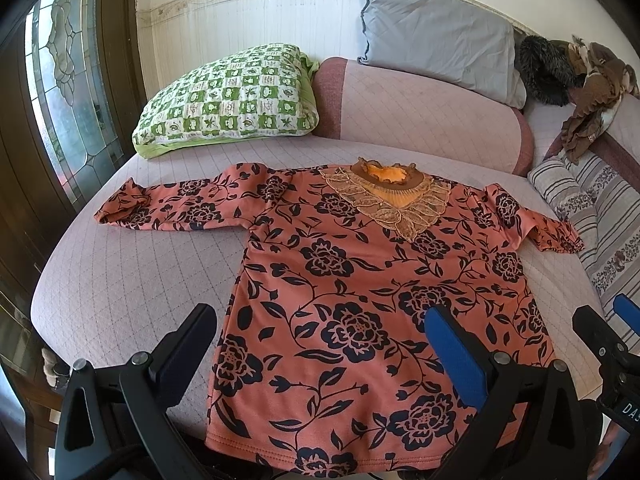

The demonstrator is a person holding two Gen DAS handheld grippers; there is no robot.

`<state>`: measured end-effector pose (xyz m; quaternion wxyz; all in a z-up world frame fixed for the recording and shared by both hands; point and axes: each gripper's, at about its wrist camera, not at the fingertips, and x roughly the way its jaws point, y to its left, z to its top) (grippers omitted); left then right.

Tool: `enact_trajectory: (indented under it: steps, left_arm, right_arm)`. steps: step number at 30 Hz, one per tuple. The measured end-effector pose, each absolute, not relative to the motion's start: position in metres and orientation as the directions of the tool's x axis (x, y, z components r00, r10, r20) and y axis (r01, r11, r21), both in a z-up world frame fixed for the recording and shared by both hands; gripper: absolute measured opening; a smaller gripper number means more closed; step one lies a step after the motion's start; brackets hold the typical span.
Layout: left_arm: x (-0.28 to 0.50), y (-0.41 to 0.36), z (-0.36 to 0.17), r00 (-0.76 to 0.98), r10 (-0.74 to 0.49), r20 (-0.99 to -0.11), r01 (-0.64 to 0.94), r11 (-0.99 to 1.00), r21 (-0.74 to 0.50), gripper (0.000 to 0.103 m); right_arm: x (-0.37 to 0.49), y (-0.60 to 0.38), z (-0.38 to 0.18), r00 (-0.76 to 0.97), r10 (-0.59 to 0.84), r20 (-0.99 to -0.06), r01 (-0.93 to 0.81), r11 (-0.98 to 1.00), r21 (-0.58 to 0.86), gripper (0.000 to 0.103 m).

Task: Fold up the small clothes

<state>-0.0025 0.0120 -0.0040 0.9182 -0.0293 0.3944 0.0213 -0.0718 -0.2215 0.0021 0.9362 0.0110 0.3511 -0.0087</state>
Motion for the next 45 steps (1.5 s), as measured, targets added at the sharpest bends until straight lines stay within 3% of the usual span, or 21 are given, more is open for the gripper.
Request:
enact_trajectory:
  steps: [28,36,41,45]
  left_arm:
    - [0.005,0.018,-0.012,0.674,0.008,-0.739,-0.055,0.998,-0.040,0.103]
    - [0.031,0.041,-0.062,0.577,0.011,-0.817,-0.101,0.993,-0.058,0.103]
    - [0.045,0.041,-0.092,0.518,0.008,-0.855,-0.096,0.994,-0.049,0.103]
    - [0.057,0.039,-0.104,0.506,0.013,-0.862,-0.088,0.995,-0.037,0.103]
  right_arm:
    - [-0.061,-0.236,0.001,0.753,0.021,-0.658,0.022,0.998,0.058,0.103]
    - [-0.022,-0.388,-0.038,0.717,0.076,-0.693,0.255,0.897,0.362,0.103]
    - [0.022,-0.531,-0.091,0.712,0.094,-0.695,0.478,0.660,0.580,0.103]
    - [0.068,-0.610,-0.117,0.696,0.022,-0.717,0.585,0.562,0.585,0.100]
